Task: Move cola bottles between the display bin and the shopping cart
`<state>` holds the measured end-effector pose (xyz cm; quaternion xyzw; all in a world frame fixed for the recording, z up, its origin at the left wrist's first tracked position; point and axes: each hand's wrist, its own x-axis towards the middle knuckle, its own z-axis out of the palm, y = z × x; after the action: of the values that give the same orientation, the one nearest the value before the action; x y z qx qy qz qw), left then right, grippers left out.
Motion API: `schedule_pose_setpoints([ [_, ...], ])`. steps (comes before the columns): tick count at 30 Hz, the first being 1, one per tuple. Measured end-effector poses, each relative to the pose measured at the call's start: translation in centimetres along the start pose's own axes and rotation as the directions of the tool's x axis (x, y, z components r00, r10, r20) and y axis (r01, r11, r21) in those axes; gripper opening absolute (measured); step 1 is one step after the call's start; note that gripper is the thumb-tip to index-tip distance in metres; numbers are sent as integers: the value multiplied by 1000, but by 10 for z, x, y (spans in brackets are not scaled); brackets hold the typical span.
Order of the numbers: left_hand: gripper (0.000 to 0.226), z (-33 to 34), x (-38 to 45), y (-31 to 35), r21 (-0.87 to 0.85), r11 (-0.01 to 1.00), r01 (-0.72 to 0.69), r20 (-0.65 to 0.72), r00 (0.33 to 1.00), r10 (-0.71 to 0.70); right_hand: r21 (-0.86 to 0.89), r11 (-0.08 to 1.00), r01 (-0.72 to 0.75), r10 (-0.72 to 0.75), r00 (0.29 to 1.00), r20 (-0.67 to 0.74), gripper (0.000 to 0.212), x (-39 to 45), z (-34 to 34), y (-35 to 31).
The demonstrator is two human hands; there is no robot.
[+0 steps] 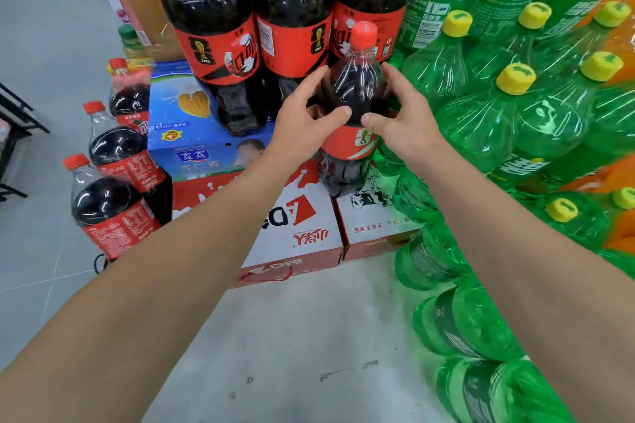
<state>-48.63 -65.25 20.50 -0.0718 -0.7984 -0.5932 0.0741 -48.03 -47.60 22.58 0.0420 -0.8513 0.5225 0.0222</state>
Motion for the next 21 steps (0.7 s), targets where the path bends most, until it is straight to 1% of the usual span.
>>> schedule_pose_setpoints([
  [6, 75, 6, 3, -6, 70, 997, -13, 23, 1000, 11, -109, 994, 7, -9, 1000, -20, 84, -4, 0, 3],
  [12, 76, 1, -4, 5, 156, 988, 19, 80, 996, -32, -284, 959, -11, -37, 986, -164, 80, -19, 7, -6],
  [15, 73, -4, -13, 16, 218, 976, 31, 81, 996, -49, -341, 940, -14, -46, 985, -167, 79, -29, 6, -13],
  [18, 69, -15, -33, 29, 290, 957, 4, 87, 996, -31, -390, 921, -17, -45, 988, -150, 76, -47, 4, -23],
  [21, 68, -26, -60, 35, 359, 932, -42, 128, 992, -5, -426, 905, -23, -39, 990, -136, 73, -75, 4, -28],
])
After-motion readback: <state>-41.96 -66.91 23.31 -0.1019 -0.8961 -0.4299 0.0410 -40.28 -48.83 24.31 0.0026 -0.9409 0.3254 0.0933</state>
